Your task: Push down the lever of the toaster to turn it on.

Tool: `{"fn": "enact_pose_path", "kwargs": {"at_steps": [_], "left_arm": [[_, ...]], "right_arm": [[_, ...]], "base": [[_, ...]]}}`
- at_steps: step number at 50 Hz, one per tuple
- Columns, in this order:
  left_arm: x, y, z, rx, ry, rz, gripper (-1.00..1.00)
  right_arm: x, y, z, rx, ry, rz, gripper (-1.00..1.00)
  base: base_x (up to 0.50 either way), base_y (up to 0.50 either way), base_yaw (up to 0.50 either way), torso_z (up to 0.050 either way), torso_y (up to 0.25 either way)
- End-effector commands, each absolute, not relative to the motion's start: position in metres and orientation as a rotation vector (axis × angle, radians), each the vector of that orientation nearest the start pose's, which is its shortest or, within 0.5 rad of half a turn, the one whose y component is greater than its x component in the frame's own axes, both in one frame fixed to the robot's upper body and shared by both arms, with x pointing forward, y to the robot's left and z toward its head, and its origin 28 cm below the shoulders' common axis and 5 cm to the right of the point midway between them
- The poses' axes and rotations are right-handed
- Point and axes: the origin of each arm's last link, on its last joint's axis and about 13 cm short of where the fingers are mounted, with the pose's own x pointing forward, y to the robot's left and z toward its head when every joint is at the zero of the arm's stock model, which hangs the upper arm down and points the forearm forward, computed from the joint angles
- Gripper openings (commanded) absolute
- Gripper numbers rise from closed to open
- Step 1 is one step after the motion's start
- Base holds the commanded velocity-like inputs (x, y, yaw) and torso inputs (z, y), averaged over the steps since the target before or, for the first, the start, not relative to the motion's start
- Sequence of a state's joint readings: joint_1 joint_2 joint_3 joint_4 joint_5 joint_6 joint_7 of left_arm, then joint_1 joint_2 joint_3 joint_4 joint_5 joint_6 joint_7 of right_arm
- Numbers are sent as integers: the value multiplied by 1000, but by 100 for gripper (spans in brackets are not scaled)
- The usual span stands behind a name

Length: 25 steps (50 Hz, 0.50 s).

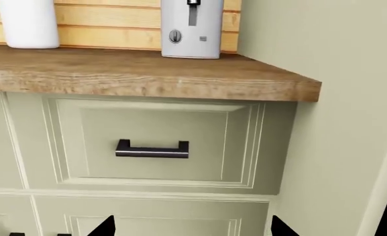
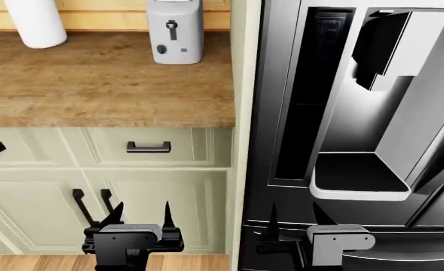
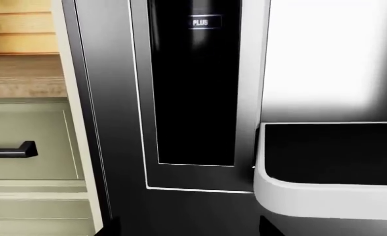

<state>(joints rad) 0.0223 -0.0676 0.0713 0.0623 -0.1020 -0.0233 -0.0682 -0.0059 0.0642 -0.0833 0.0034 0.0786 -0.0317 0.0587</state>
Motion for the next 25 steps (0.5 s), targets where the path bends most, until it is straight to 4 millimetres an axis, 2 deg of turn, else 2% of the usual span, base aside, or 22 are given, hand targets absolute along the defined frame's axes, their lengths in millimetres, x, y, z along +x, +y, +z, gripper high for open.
{"fn": "enact_pose_path", "kwargs": {"at_steps": [1,21,25], "left_arm": [[203,205,25,-35,-21,-18,100],[199,205,32,-56,-34,-28,100],[198,205,32,-55,-37,-31,100]], "right_arm": [[208,-94,15,16,-22,26,100],[206,-93,18,11,-33,34,100],[206,-93,17,8,-30,37,100]], "base": [[0,0,0,50,0],[0,0,0,50,0],[0,261,0,7,0]]}}
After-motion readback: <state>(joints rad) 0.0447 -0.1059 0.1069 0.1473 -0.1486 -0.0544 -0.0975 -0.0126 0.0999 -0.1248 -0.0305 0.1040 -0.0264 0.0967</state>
